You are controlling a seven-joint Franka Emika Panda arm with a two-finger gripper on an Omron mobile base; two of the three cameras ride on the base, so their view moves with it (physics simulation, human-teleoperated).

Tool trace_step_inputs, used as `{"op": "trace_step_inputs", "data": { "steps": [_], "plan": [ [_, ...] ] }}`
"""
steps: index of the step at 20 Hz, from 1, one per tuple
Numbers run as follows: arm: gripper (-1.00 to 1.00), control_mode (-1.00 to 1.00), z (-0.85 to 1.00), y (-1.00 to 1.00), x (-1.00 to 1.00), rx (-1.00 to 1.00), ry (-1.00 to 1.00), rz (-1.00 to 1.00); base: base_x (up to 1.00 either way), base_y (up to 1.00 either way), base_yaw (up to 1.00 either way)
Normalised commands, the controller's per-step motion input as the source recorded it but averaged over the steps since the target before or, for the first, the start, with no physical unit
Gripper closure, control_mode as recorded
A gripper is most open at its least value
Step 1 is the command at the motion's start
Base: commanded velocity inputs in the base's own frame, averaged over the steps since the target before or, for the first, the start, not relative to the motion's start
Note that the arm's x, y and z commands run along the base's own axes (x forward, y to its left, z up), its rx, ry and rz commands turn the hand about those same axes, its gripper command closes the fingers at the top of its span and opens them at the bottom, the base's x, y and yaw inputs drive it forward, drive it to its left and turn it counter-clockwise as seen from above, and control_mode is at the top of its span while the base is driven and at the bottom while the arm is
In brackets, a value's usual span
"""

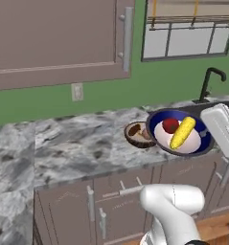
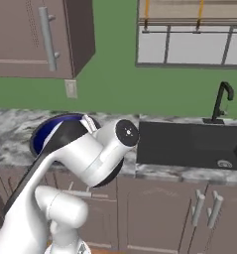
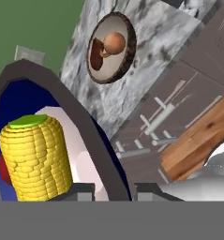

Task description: Place the bowl containing the corn and tomato in the microwave. Close the microwave door and press the start button to microwave the meal.

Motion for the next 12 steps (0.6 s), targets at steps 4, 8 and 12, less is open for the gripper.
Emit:
{"op": "trace_step_inputs", "data": {
  "steps": [4, 8, 12],
  "plan": [
    [1.0, 1.0, 0.0, 0.0, 0.0, 0.0, 0.0, 0.0, 0.0, -0.55, -0.53],
    [1.0, 1.0, 0.0, 0.0, 0.0, 0.0, 0.0, 0.0, 0.0, -0.26, -0.74],
    [1.0, 1.0, 0.0, 0.0, 0.0, 0.0, 0.0, 0.0, 0.0, -0.09, -0.79]
  ]
}}
